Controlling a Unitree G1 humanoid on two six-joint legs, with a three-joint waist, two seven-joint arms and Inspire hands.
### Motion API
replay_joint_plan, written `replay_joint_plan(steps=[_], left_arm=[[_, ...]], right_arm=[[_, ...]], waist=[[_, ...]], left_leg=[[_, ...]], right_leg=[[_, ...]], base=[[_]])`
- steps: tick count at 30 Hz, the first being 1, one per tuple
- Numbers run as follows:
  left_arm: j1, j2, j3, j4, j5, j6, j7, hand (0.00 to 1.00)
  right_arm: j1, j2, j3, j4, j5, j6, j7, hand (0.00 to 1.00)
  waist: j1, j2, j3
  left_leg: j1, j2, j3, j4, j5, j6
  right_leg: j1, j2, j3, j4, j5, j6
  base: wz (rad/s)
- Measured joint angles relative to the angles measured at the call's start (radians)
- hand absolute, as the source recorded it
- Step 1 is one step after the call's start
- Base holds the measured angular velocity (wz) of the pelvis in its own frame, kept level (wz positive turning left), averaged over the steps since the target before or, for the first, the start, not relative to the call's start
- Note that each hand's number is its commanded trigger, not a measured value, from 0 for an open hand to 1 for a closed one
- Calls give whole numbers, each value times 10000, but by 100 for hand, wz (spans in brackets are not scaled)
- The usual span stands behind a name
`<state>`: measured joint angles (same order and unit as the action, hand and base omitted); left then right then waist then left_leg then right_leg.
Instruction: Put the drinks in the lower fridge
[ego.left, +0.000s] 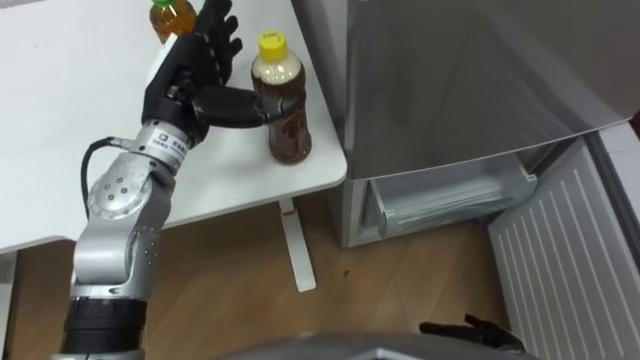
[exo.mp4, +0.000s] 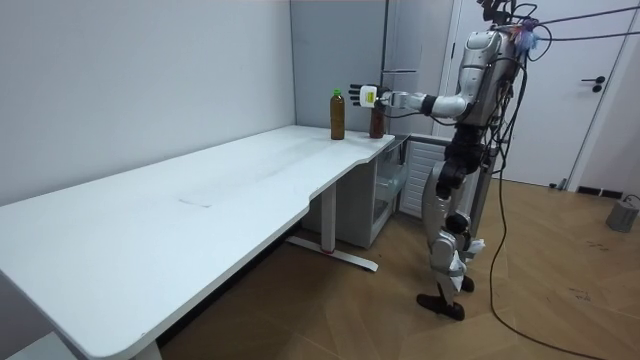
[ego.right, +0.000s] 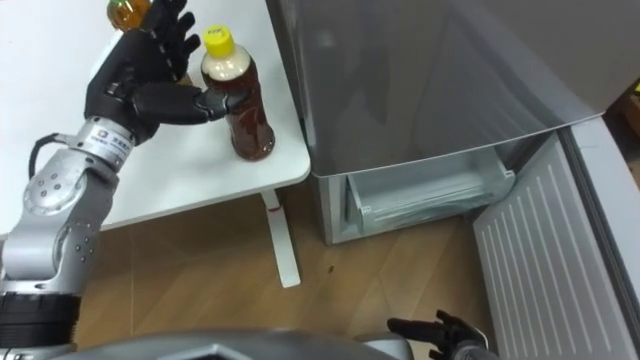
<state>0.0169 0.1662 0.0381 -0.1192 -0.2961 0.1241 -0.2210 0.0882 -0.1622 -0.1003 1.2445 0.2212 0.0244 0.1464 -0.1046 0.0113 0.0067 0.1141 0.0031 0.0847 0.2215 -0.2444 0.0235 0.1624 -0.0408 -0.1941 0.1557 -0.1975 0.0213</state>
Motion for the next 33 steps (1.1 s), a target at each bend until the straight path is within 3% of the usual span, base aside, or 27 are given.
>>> replay_joint_plan(steps=[12,19,26,33], left_arm=[[-3,6,-2,7,-55,0,121,0],[-2,6,-18,18,-59,28,-219,0],[-1,18,-44,26,-239,424,-727,0],[3,43,-91,32,-638,514,-946,0]], right_arm=[[-80,0,-28,117,2,108,-12,0],[-250,-4,-90,389,-1,206,-28,0],[-396,-12,-77,381,-10,337,-21,0],[-394,-77,-77,305,-11,407,-37,0]], waist=[[-10,-26,-9],[-55,1,-10],[-324,45,-10],[-369,141,-2]], left_leg=[[1,28,-16,-35,-1,2],[4,12,46,-10,-1,2],[-80,12,93,-15,-3,-1],[-68,11,100,-28,-4,-4]], right_leg=[[-33,5,27,127,-1,0],[28,16,100,135,0,-1],[-32,52,249,136,11,-18],[-38,67,283,134,14,-24]], base=[[0],[-1],[-1],[0]])
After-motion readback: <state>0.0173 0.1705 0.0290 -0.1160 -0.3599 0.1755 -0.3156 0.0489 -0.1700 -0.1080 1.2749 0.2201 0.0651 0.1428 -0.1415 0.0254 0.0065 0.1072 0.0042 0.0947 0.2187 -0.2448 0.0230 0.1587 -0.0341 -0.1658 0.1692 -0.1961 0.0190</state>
